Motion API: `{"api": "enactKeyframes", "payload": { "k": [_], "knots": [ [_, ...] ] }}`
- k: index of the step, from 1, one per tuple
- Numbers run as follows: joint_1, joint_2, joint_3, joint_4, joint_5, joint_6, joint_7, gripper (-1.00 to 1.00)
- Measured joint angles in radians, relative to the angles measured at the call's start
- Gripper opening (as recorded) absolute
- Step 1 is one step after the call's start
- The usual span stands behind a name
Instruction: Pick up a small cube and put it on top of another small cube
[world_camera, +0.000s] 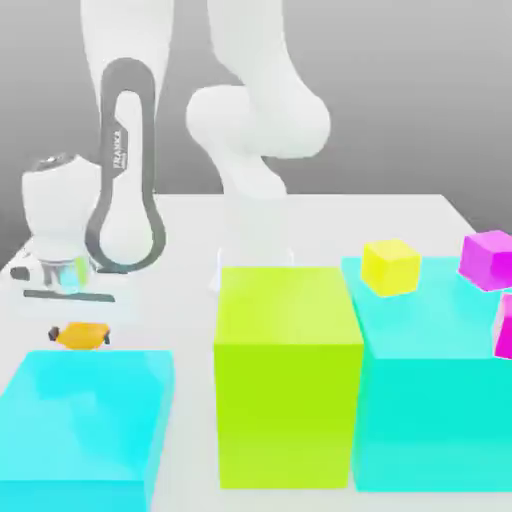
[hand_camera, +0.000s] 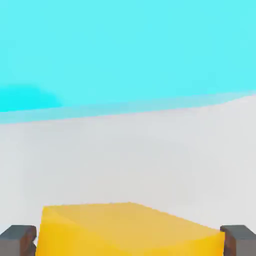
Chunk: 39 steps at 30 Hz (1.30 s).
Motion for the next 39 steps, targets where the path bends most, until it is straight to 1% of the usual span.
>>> {"api": "enactKeyframes", "payload": {
  "k": [1,7,9,12,16,20,23,26,31,39],
  "knots": [
    [-0.017,0.008,0.022,0.0,0.017,0.007,-0.012,-1.0],
    [-0.026,0.012,0.033,0.0,0.024,0.008,-0.017,-1.0],
    [0.001,-0.002,-0.002,0.0,-0.005,-0.003,0.003,-1.0],
    [0.074,-0.036,-0.097,-0.001,-0.079,-0.033,0.055,-1.0],
    [0.156,-0.085,-0.214,-0.007,-0.208,-0.071,0.147,-1.0],
    [0.213,-0.135,-0.307,-0.014,-0.344,-0.103,0.245,-1.0],
    [0.237,-0.171,-0.356,-0.021,-0.445,-0.126,0.318,-1.0],
    [0.243,-0.205,-0.388,-0.028,-0.536,-0.147,0.384,-1.0],
    [0.227,-0.255,-0.401,-0.044,-0.655,-0.176,0.473,-1.0],
    [0.204,-0.31,-0.398,-0.084,-0.766,-0.198,0.562,-1.0]
  ]
}}
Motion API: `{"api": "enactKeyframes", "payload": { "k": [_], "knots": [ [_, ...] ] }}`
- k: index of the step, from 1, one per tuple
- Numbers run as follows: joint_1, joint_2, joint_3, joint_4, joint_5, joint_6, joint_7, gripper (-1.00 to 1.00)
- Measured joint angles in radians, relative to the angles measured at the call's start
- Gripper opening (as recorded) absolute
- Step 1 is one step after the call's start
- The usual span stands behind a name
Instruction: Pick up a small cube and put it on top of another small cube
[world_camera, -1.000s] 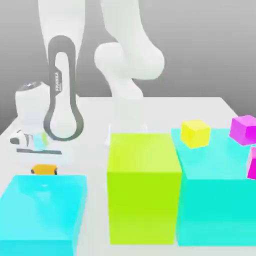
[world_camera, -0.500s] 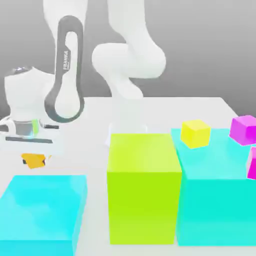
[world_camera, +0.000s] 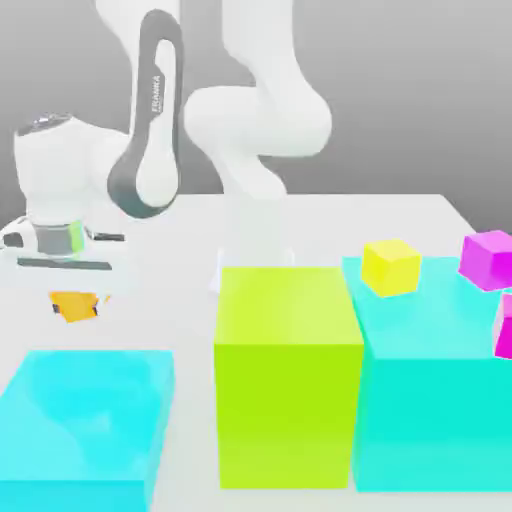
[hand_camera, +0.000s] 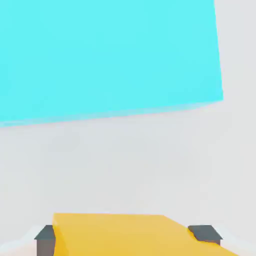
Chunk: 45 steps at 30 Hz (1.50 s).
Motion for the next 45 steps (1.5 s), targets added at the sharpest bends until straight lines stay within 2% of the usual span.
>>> {"api": "enactKeyframes", "payload": {
  "k": [2,8,22,28,36,38,40,41,45],
  "knots": [
    [-0.007,-0.001,-0.007,0.005,0.01,-0.015,-0.011,-1.0],
    [0.127,-0.017,0.047,0.139,0.114,-0.194,-0.194,-1.0],
    [0.463,-0.076,0.217,0.474,0.481,-0.645,-0.735,-1.0],
    [0.627,-0.146,0.374,0.494,0.43,-0.737,-0.858,-1.0],
    [0.856,-0.288,0.643,0.49,0.246,-0.821,-0.955,-1.0],
    [0.908,-0.304,0.721,0.478,0.192,-0.802,-0.971,-1.0],
    [0.929,-0.284,0.751,0.436,0.171,-0.732,-0.975,-1.0],
    [0.933,-0.27,0.756,0.413,0.167,-0.694,-0.975,1.0],
    [0.933,-0.27,0.756,0.413,0.167,-0.694,-0.975,1.0]
  ]
}}
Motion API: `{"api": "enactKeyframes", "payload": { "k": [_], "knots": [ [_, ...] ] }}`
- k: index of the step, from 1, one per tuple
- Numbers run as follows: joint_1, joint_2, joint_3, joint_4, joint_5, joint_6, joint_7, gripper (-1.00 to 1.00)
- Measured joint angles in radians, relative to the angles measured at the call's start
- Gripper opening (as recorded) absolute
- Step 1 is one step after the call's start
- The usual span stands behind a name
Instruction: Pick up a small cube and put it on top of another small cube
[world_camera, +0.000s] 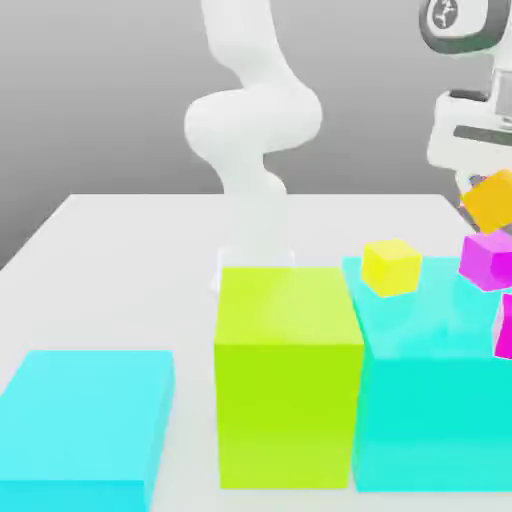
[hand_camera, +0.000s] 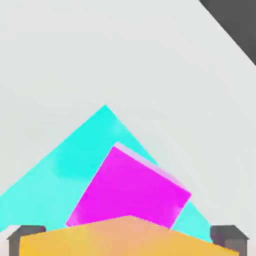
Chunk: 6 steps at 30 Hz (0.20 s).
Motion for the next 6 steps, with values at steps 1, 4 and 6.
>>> {"api": "enactKeyframes", "payload": {
  "k": [1,4,6],
  "knots": [
    [0.0,0.0,0.0,0.0,0.0,0.0,0.0,1.0],
    [0.001,-0.009,0.005,0.013,-0.001,-0.019,-0.003,1.0],
    [0.001,-0.039,0.002,0.059,0.0,-0.094,-0.005,1.0]
  ]
}}
